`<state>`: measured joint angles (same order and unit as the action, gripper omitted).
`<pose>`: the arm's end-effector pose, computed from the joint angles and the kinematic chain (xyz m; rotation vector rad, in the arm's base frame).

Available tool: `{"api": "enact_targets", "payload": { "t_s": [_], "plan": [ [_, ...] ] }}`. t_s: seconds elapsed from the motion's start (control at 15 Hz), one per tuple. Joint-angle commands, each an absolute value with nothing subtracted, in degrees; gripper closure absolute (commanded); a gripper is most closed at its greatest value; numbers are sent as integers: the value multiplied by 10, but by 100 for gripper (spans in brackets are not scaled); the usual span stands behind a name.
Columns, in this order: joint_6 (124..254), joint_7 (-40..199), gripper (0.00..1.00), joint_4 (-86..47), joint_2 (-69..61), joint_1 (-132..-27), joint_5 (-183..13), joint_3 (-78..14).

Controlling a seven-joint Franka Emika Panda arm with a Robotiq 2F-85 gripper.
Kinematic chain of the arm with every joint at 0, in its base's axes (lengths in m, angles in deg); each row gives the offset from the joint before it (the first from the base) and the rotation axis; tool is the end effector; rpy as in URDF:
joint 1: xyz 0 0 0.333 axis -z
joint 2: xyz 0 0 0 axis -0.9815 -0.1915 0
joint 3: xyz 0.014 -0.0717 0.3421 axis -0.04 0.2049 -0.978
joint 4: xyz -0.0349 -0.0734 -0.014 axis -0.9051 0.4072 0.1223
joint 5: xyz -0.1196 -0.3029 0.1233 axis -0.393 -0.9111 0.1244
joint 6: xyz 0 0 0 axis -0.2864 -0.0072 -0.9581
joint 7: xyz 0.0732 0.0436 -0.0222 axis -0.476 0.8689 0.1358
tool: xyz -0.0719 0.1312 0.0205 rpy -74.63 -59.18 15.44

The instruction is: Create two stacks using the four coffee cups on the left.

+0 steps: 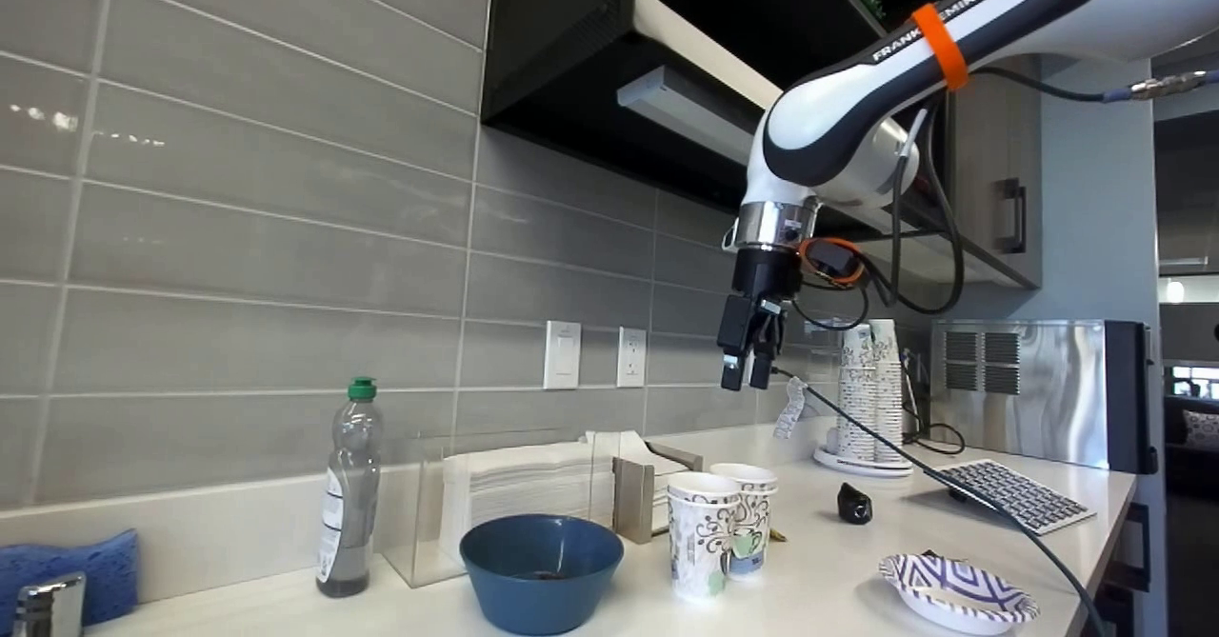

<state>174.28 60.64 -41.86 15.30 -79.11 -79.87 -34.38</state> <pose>0.5172 -0.0090 0.5031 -3.1010 -0.3239 -0.2416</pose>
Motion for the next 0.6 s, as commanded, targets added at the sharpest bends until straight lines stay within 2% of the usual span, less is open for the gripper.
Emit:
{"api": "enact_targets", "payload": {
  "t_s": [0.0,0.53],
  "plan": [
    [1853,655,0,-543,236,-794,-798,-353],
    [2059,755,0,-694,306,-783,-849,-372]
  ]
}}
